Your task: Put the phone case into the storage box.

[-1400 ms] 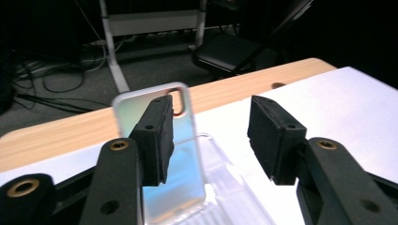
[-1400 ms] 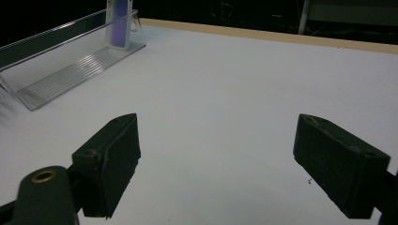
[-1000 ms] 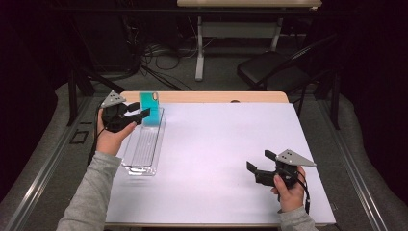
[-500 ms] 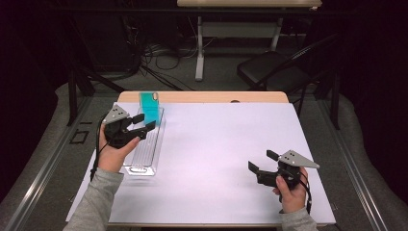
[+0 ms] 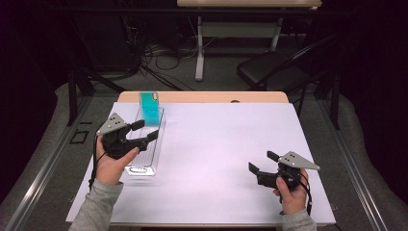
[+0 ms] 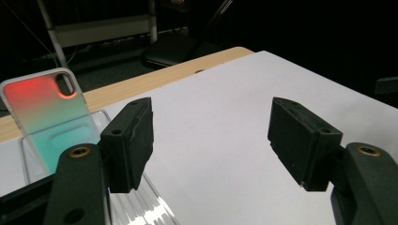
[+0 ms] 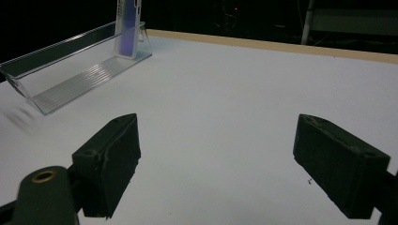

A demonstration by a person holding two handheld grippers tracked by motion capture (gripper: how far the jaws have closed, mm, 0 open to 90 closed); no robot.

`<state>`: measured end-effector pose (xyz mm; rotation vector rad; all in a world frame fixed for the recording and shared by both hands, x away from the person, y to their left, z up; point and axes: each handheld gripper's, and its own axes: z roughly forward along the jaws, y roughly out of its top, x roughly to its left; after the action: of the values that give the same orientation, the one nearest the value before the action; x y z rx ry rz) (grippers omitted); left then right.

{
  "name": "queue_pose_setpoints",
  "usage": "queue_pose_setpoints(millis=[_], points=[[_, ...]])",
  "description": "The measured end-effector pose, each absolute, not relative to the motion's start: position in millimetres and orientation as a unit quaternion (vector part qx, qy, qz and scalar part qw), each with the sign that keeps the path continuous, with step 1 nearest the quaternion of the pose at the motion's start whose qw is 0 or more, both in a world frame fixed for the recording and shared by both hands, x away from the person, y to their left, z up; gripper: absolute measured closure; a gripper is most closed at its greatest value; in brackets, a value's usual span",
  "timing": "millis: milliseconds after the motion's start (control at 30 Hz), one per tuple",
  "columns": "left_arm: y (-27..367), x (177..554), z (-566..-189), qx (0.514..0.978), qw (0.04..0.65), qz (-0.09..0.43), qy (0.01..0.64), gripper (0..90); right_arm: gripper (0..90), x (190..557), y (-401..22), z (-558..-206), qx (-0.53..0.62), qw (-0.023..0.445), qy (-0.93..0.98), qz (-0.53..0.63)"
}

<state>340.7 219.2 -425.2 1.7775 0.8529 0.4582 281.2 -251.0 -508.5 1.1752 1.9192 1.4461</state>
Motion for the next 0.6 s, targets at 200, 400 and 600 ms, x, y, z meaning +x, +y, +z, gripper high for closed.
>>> queue_pose_setpoints(millis=[200,400,600], points=[[218,335,-427,0.75,0.532,0.178,0.35,29.5,14.7,281,-251,-509,0.429,0.229,0.697,0.526],[218,330,-430,0.748,0.535,0.176,0.352,27.9,14.7,281,-250,-510,0.432,0.226,0.699,0.523],[219,325,-433,0.744,0.538,0.167,0.359,24.3,14.7,281,-250,-511,0.43,0.23,0.702,0.52]])
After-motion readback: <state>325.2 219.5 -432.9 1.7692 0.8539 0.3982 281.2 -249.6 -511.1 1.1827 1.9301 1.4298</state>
